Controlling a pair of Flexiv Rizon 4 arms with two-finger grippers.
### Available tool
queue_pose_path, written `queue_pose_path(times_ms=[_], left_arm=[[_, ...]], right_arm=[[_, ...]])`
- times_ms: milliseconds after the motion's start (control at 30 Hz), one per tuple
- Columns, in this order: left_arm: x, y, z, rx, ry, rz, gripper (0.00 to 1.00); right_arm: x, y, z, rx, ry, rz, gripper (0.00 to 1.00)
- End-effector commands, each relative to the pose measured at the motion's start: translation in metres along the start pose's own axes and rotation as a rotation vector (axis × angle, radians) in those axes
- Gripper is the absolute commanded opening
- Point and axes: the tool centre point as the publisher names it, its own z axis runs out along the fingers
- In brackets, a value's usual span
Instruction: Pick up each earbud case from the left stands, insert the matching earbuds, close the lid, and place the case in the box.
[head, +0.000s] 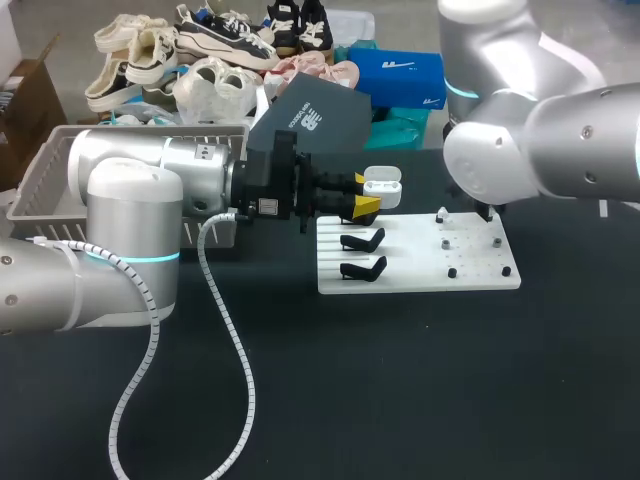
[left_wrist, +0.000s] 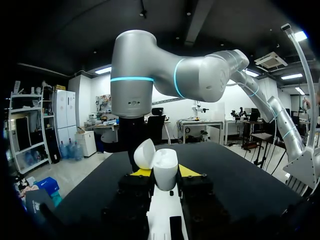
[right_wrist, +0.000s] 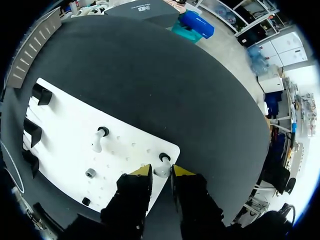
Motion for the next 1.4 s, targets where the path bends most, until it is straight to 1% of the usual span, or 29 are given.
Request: queue_pose_path(times_ms=[33,133,400,500,633,767,867,967,1033,1067,1133,1200,1233,1267,1333,1367,1400], left_arm=[[0.000,-0.001,0.000,-0.003,-0.001,0.001,0.00],[0.000,-0.001,0.000,-0.003,-0.001,0.001,0.00],[0.000,-0.001,0.000,-0.003,-0.001,0.001,0.00],[0.000,-0.001,0.000,-0.003,-0.001,0.001,0.00],[0.000,-0.001,0.000,-0.003,-0.001,0.001,0.00],[0.000,-0.001,0.000,-0.003,-0.001,0.001,0.00],[0.000,-0.001,0.000,-0.003,-0.001,0.001,0.00],[0.000,-0.001,0.000,-0.003,-0.001,0.001,0.00],[0.000,-0.001,0.000,-0.003,-0.001,0.001,0.00],[0.000,-0.001,0.000,-0.003,-0.001,0.001,0.00],[0.000,-0.001,0.000,-0.003,-0.001,0.001,0.00],[0.000,-0.001,0.000,-0.003,-0.001,0.001,0.00],[0.000,-0.001,0.000,-0.003,-0.001,0.001,0.00],[0.000,-0.001,0.000,-0.003,-0.001,0.001,0.00],[0.000,-0.001,0.000,-0.003,-0.001,0.001,0.00],[0.000,-0.001,0.000,-0.003,-0.001,0.001,0.00],[0.000,-0.001,0.000,-0.003,-0.001,0.001,0.00]], right_arm=[[-0.002,0.000,0.000,0.002,0.007,0.003,0.09],[-0.001,0.000,0.000,0.004,0.007,0.003,0.00],[0.004,0.001,-0.006,0.005,0.007,0.006,0.00],[0.010,0.003,-0.012,0.002,-0.009,0.020,0.00],[0.016,0.006,-0.025,0.003,-0.038,0.032,0.00],[0.024,0.010,-0.043,0.019,-0.074,0.035,0.00],[0.031,0.022,-0.068,0.038,-0.114,0.017,0.00],[0.033,0.025,-0.090,0.039,-0.163,-0.007,0.00],[0.035,0.034,-0.108,0.052,-0.184,-0.026,0.00],[0.036,0.042,-0.122,0.053,-0.207,-0.039,0.00],[0.038,0.051,-0.137,0.066,-0.219,-0.061,0.00],[0.040,0.064,-0.160,0.073,-0.244,-0.078,0.00],[0.040,0.065,-0.163,0.073,-0.250,-0.079,0.00],[0.042,0.073,-0.176,0.086,-0.263,-0.097,0.00],[0.044,0.080,-0.186,0.089,-0.268,-0.109,0.00],[0.045,0.086,-0.197,0.096,-0.282,-0.129,0.00],[0.046,0.090,-0.203,0.099,-0.285,-0.138,0.00]])
